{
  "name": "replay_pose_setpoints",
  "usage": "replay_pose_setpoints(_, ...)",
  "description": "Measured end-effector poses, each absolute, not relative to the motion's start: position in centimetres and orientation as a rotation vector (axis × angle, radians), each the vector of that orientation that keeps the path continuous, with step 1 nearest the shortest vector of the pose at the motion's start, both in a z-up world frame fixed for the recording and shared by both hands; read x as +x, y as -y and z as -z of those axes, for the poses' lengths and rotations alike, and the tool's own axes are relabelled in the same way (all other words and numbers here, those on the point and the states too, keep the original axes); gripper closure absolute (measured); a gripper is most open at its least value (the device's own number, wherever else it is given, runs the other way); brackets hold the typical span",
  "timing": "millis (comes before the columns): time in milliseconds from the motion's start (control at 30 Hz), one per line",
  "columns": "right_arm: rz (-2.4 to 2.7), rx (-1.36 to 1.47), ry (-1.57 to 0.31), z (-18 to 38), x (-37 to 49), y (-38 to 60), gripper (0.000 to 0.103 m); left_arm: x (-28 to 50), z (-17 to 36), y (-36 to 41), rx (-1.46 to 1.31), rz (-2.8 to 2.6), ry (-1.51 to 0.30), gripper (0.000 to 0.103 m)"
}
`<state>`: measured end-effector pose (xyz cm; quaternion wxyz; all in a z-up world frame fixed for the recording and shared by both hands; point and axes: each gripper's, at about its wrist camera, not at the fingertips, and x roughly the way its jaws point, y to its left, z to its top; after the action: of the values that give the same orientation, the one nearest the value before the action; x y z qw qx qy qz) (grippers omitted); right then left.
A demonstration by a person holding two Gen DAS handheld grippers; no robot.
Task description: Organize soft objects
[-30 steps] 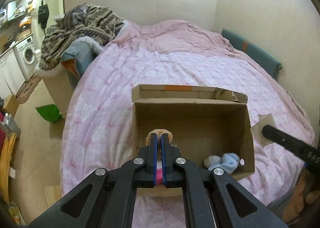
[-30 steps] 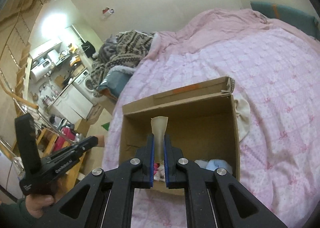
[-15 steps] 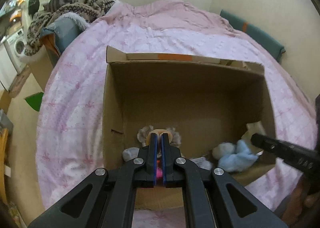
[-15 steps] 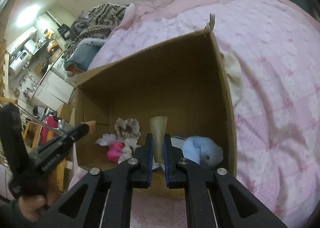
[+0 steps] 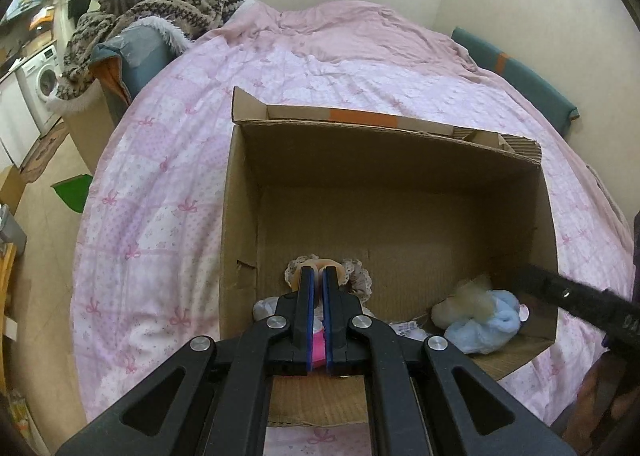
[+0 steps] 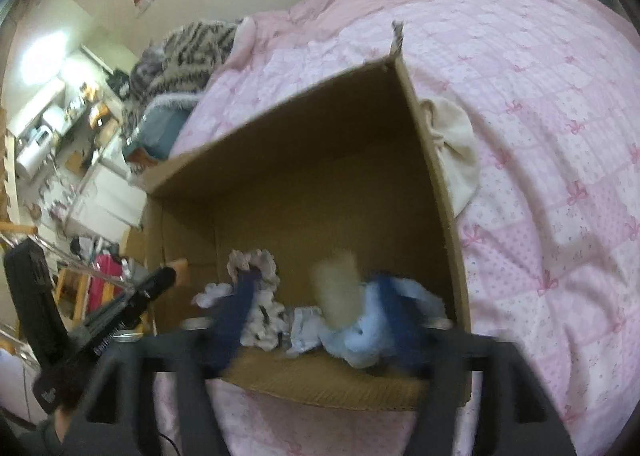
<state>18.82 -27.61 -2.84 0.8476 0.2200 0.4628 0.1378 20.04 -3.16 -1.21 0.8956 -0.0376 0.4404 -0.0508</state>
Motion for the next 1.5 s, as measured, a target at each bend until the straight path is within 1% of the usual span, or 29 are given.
replay_pose_setpoints(400,-0.305,0.455,-0.972,2.6,18.7,27.6,0.028,20.4,1.1,3.6,-0.09,0.128,-0.91,0.099)
replay_pose_setpoints(600,-0.306,0.445,-0.969,2.4,18.7,27.4,0.028,20.3,1.2,4.1,-0.052,0.142,-0.923,0.098)
replay_pose_setpoints(667,-0.307,0.444,-0.969,2.4,18.8,27.2,0.028,20.3,1.2,4.1,-0.052,0.141,-0.926,0.095)
replay_pose_setpoints(700,-0.305,0.443,-0.968,2.3,18.8,27.2,0.028,20.3,1.1,4.1,-0.053,0.14,-0.925,0.089)
replay_pose_setpoints(733,-0.306,0.444,-0.969,2.3,18.8,27.2,0.028,20.2,1.0,4.1,-0.052,0.134,-0.916,0.086)
replay_pose_setpoints(767,-0.305,0.443,-0.969,2.3,18.8,27.2,0.028,20.2,0.8,4.1,-0.05,0.13,-0.909,0.078)
replay_pose_setpoints(800,-0.303,0.442,-0.967,2.3,18.8,27.2,0.028,20.1,0.7,4.1,-0.049,0.124,-0.903,0.067)
replay_pose_setpoints(833,-0.301,0.44,-0.964,2.2,18.8,27.2,0.028,20.1,0.5,4.0,-0.051,0.119,-0.898,0.06)
replay_pose_setpoints(867,-0.297,0.439,-0.962,2.2,18.8,27.2,0.028,19.9,0.2,4.0,-0.055,0.114,-0.887,0.044)
replay_pose_setpoints(900,-0.295,0.44,-0.96,2.1,18.8,27.3,0.028,19.8,0.0,3.9,-0.06,0.109,-0.872,0.037)
replay_pose_setpoints(1067,-0.286,0.44,-0.948,1.7,18.5,27.7,0.028,19.0,-1.7,3.5,-0.078,0.119,-0.815,0.036)
replay_pose_setpoints(1100,-0.282,0.436,-0.948,1.5,18.4,27.7,0.026,18.9,-1.9,3.4,-0.083,0.122,-0.813,0.036)
replay_pose_setpoints(1133,-0.277,0.43,-0.944,1.4,18.3,27.8,0.021,18.9,-2.2,3.1,-0.092,0.126,-0.816,0.036)
replay_pose_setpoints(1233,-0.262,0.415,-0.913,0.6,17.8,28.1,0.01,18.6,-3.1,2.2,-0.113,0.131,-0.823,0.036)
replay_pose_setpoints(1433,-0.265,0.44,-0.873,-0.6,16.5,29.0,0.0,16.8,-4.9,0.7,-0.099,0.082,-0.795,0.036)
replay_pose_setpoints(1500,-0.272,0.44,-0.864,-1.0,16.0,29.0,0.0,15.9,-5.3,0.1,-0.115,0.073,-0.792,0.035)
